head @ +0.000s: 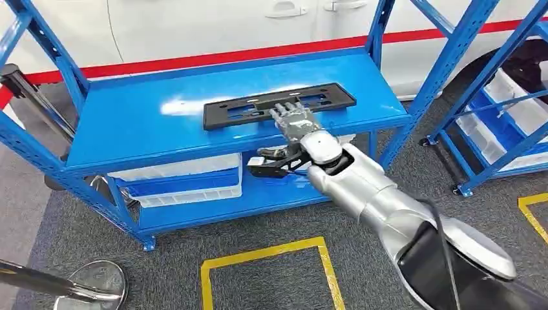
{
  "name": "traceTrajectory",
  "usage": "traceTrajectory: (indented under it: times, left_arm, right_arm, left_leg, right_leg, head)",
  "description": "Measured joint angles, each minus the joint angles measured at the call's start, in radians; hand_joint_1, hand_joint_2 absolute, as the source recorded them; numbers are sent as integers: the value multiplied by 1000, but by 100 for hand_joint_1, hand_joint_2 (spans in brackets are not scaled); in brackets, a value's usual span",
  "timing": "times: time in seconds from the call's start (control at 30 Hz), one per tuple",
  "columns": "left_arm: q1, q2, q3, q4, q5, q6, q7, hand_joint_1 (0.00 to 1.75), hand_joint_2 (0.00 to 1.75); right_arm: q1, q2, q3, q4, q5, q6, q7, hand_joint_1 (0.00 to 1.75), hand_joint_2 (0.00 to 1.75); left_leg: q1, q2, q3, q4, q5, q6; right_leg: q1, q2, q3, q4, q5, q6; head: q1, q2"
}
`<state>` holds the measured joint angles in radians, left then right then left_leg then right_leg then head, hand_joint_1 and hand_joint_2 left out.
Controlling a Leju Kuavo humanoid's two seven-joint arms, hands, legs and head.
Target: Take the parts from the cabinet and place them on the table.
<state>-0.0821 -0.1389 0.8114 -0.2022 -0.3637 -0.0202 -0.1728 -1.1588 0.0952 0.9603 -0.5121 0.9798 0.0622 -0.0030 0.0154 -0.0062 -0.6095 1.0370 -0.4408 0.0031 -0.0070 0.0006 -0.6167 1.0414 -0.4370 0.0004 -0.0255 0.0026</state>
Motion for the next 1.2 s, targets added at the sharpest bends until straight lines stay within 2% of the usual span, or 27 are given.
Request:
traceTrajectory:
  times: [0.07, 0.1, 0.13, 0.2, 0.23, 0.27, 0.3, 0.37, 0.4, 0.43, 0.53, 0.57, 0.6, 0.63, 0.7, 0.73, 0.77, 0.8, 0.83, 0.9, 0.93, 0.97, 1.03, 1.1, 1.13, 1.17, 1.2]
  left_arm:
    - [1, 0, -2, 0, -12, 2, -1, 0, 0]
    - [0, 0, -4, 0, -15, 3, -3, 0, 0]
    - [0, 1, -7, 0, -17, 4, -5, 0, 0]
    - [-1, 3, -9, 0, -21, 5, -6, 0, 0]
    - [-1, 3, -9, 0, -22, 5, -6, 0, 0]
    - [-2, 4, -10, 0, -22, 5, -6, 0, 0]
    - [-2, 4, -10, 0, -22, 5, -6, 0, 0]
    - [-2, 4, -11, 0, -23, 5, -7, 0, 0]
    - [-2, 3, -12, 0, -23, 5, -8, 0, 0]
    - [-4, 3, -14, 1, -25, 5, -9, 0, 0]
    - [-3, 3, -16, 1, -28, 12, -10, 0, 0]
    - [-3, 4, -16, 1, -33, 13, -10, 0, 0]
    - [0, 10, -16, 1, -33, 16, -10, 0, 0]
    - [2, 9, -16, 2, -33, 20, -10, 0, 0]
    - [5, 10, -16, 2, -35, 26, -9, 0, 0]
    - [5, 11, -16, 2, -36, 28, -9, 0, 0]
    - [5, 12, -16, 2, -36, 29, -9, 0, 0]
    - [5, 13, -16, 2, -37, 31, -9, 0, 0]
    - [5, 15, -16, 2, -39, 32, -10, 0, 0]
    - [4, 16, -16, 2, -43, 34, -12, 0, 0]
    - [3, 16, -17, 2, -43, 35, -13, 0, 0]
    - [1, 16, -17, 2, -44, 37, -17, 0, 0]
    - [-1, 16, -17, 2, -51, 42, -23, 0, 0]
    - [-2, 15, -18, 2, -55, 43, -27, 0, 0]
    - [-4, 15, -18, 2, -56, 43, -29, 0, 0]
    - [-5, 15, -18, 2, -57, 42, -30, 0, 0]
    - [-6, 15, -18, 2, -57, 42, -31, 0, 0]
  right_arm:
    - [-23, -22, -10, 11, -9, 1, 0, 0, 0]
    - [-35, -34, -17, 15, -10, 1, 0, 0, 0]
    - [-46, -45, -23, 22, -11, 1, 0, 0, 0]
    - [-50, -59, -29, 34, -12, 2, 0, 0, 0]
    - [-48, -64, -30, 39, -12, 2, 0, 0, 0]
    - [-47, -67, -31, 43, -12, 3, 0, 0, 0]
    - [-49, -68, -31, 45, -12, 3, 0, 0, 0]
    - [-54, -71, -36, 49, -16, 3, 0, 0, 0]
    - [-58, -77, -41, 50, -22, 3, 3, 0, 0]
    - [-60, -78, -46, 52, -26, 3, 3, 0, 0]
    - [-61, -85, -51, 54, -30, 3, -2, 0, 0]
    - [-61, -86, -54, 54, -33, 3, -5, 0, 0]
    - [-61, -87, -57, 55, -35, 3, -7, 0, 0]
    - [-63, -89, -60, 56, -38, 3, -8, 0, 0]
    - [-59, -89, -62, 57, -39, 3, -16, 0, 0]
    - [-55, -88, -62, 57, -39, 3, -22, 0, 0]
    - [-49, -88, -62, 57, -39, 4, -27, 0, 0]
    - [-46, -88, -62, 57, -39, 6, -30, 0, 0]
    - [-44, -87, -62, 57, -38, 7, -32, 0, 0]
    - [-45, -83, -62, 57, -38, 7, -34, 0, 0]
    - [-45, -83, -62, 57, -38, 8, -35, 0, 0]
    - [-45, -82, -62, 57, -38, 9, -36, 0, 0]
    - [-44, -81, -62, 57, -38, 11, -39, 0, 0]
    - [-44, -80, -62, 57, -39, 12, -40, 0, 0]
    - [-45, -80, -62, 57, -39, 13, -40, 0, 0]
    - [-45, -81, -62, 57, -39, 13, -40, 0, 0]
    - [-42, -81, -62, 57, -39, 15, -40, 0, 0]
  left_leg:
    - [10, 3, 5, -14, 10, 16]
    - [8, 3, 4, -16, 11, 22]
    - [7, 5, 2, -16, 12, 29]
    - [4, 5, 1, -15, 12, 32]
    - [3, 5, 1, -15, 12, 33]
    - [2, 4, 2, -15, 12, 33]
    - [2, 4, 2, -14, 12, 32]
    - [0, 4, 5, -13, 10, 31]
    - [0, 5, 1, -12, 9, 29]
    - [-8, 5, -5, -5, 9, 22]
    - [-3, 5, -3, -13, 14, 10]
    - [-5, 3, -5, -11, 10, 5]
    - [-2, 3, -10, 7, -5, 1]
    - [-2, 4, -33, 56, -40, -3]
    - [2, 4, -105, 219, -113, -12]
    - [3, 4, -136, 283, -134, -15]
    - [3, 5, -150, 306, -129, -16]
    - [5, 5, -139, 277, -101, -17]
    - [5, 5, -107, 209, -60, -16]
    - [7, 6, -13, 17, 22, -11]
    - [1, 4, 6, -7, 2, -8]
    - [0, 2, 0, -10, 6, -1]
    - [-5, 1, -2, -10, 6, 5]
    - [4, 4, 5, -24, 16, 19]
    - [4, 4, 6, -27, 17, 25]
    - [4, 4, 5, -27, 17, 31]
    - [3, 4, 5, -26, 16, 32]
  right_leg:
    - [-1, 1, -1, 5, -9, 11]
    - [-2, 0, -12, 32, -30, 14]
    - [-2, 1, -41, 96, -71, 16]
    - [-4, 1, -117, 264, -143, 21]
    - [-4, 1, -138, 307, -148, 21]
    - [-5, 1, -136, 300, -131, 20]
    - [-4, 1, -114, 251, -95, 18]
    - [-3, 0, -27, 76, -7, 6]
    - [1, 0, 0, 12, -4, -3]
    - [6, -1, 4, -5, -4, -3]
    - [12, 0, 1, -1, -3, -7]
    - [-1, -1, 8, -13, 3, -14]
    - [-2, -5, 12, -18, 5, -19]
    - [-4, -6, 13, -19, 7, -27]
    - [-4, -5, 11, -18, 6, -29]
    - [-4, -4, 11, -18, 6, -29]
    - [-4, -3, 11, -17, 6, -29]
    - [-5, -2, 11, -16, 5, -28]
    - [-5, -1, 11, -14, 4, -26]
    - [-6, 0, 12, -9, -2, -18]
    - [2, 0, 8, -5, -5, -13]
    - [1, 0, 5, -5, -3, -9]
    - [1, 0, 6, -10, 0, 0]
    - [-5, 0, 5, 3, -13, 11]
    - [-5, 0, -12, 37, -40, 15]
    - [-5, 1, -42, 103, -78, 17]
    - [-6, 0, -79, 181, -113, 20]
  head:
    - [0, 0]
    - [1, 0]
    - [1, 0]
    - [1, 0]
    - [1, 0]
    - [1, 0]
    - [1, 0]
    - [1, 0]
    - [1, 0]
    - [0, 0]
    - [0, 0]
    - [0, 0]
    - [1, 0]
    - [-2, 0]
    - [-2, 0]
    - [-2, 0]
    - [-2, 0]
    - [-2, 0]
    - [-2, 0]
    - [-2, 0]
    - [-2, 0]
    - [-1, 0]
    - [-1, 0]
    - [-1, 0]
    - [0, 0]
    - [0, 0]
    - [0, 0]
